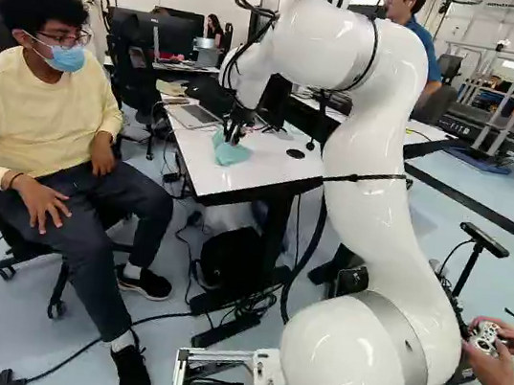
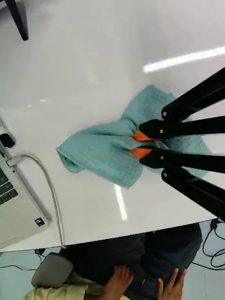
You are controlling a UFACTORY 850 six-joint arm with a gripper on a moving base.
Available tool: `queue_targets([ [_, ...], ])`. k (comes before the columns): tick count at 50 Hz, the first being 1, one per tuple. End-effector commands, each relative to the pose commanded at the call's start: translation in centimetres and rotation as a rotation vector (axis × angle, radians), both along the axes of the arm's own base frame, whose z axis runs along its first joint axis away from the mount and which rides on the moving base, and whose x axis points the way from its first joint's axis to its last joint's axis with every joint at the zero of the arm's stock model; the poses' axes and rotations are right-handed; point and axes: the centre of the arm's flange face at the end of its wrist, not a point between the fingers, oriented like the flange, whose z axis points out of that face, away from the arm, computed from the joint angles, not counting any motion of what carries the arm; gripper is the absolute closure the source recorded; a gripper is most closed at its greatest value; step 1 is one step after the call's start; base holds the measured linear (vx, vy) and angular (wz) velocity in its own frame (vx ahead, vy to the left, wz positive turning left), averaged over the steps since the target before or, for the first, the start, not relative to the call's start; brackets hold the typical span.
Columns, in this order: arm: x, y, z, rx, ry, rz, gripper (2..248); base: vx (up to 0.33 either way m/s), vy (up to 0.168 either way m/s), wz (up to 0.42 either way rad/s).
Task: Clean the table with the green towel
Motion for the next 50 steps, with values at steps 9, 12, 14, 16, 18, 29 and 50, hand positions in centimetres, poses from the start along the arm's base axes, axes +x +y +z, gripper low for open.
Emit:
queue_targets([
  [9, -0.1, 0.0, 0.0, 0.0, 0.002, 0.001, 206, 0.0, 0.0, 0.0],
  [12, -0.3, 0.1, 0.0, -0.001, 0.004, 0.002, 206, 0.0, 0.0, 0.0],
  [14, -0.5, 0.1, 0.0, -0.001, 0.006, 0.004, 206, 0.0, 0.0, 0.0],
  [16, -0.8, 0.2, 0.0, -0.002, 0.009, 0.006, 206, 0.0, 0.0, 0.0],
  [18, -1.1, 0.3, 0.1, -0.003, 0.011, 0.007, 206, 0.0, 0.0, 0.0],
  [29, -2.7, -0.4, 0.2, -0.007, 0.028, 0.005, 206, 0.0, 0.0, 0.0],
  [50, -3.0, -4.2, 0.2, -0.008, 0.039, -0.05, 206, 0.0, 0.0, 0.0],
])
